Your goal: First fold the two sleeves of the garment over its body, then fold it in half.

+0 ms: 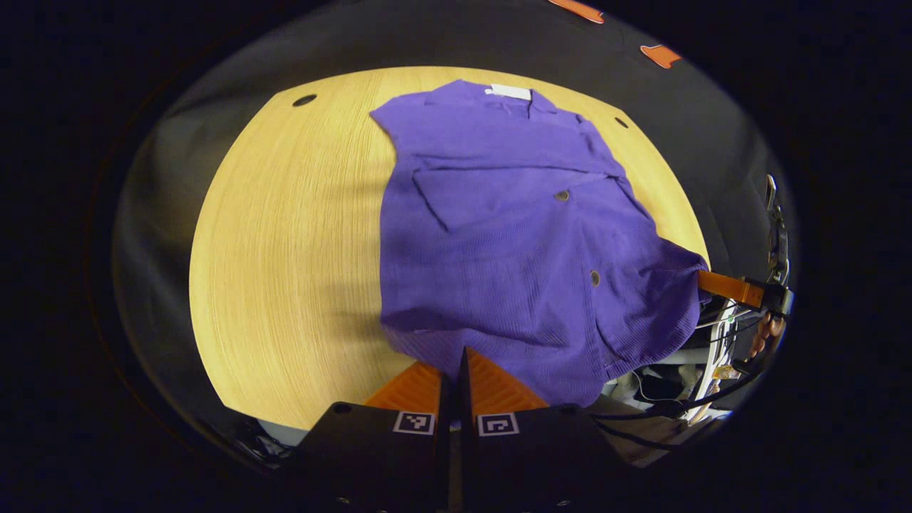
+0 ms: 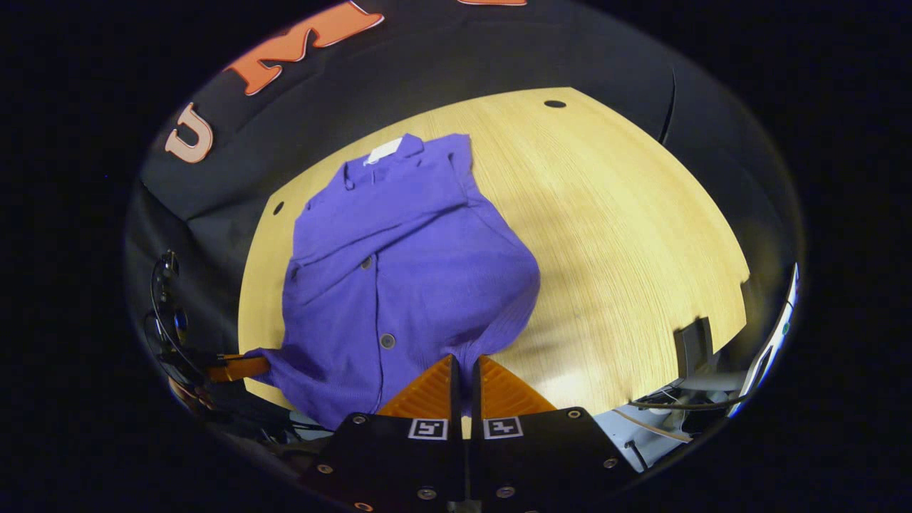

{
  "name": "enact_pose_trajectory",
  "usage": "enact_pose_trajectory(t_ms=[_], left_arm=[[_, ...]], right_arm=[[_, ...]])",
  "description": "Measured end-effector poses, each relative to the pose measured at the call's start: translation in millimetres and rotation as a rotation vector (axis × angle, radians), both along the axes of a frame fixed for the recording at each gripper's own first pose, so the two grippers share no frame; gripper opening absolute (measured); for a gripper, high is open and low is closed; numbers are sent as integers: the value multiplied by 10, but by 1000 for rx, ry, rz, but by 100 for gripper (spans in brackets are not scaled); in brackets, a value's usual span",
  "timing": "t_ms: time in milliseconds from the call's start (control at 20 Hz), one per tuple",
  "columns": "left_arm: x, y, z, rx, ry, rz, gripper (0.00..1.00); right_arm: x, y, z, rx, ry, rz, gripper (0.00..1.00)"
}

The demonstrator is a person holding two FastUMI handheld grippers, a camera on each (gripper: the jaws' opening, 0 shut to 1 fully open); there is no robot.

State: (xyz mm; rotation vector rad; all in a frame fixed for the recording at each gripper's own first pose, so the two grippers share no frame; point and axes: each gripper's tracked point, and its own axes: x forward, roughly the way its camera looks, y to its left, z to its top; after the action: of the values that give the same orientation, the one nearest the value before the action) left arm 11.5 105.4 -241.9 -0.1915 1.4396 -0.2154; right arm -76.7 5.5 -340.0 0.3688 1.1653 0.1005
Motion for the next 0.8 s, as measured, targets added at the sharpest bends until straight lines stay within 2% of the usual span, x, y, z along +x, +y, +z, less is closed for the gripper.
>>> enact_pose_trajectory(t_ms=[300, 450, 550, 800], left_arm=[[618, 80, 307, -30, -97, -105, 8], [940, 198, 453, -7, -147, -151, 8], [1174, 262, 521, 7, -173, -159, 8], [1692, 305, 697, 21, -198, -116, 8]], right_arm=[[424, 100, 372, -60, -82, -11, 4], [678, 128, 583, -93, -130, -13, 4], [855, 157, 710, -105, -159, -8, 4], [1346, 163, 836, -111, -190, 49, 4]])
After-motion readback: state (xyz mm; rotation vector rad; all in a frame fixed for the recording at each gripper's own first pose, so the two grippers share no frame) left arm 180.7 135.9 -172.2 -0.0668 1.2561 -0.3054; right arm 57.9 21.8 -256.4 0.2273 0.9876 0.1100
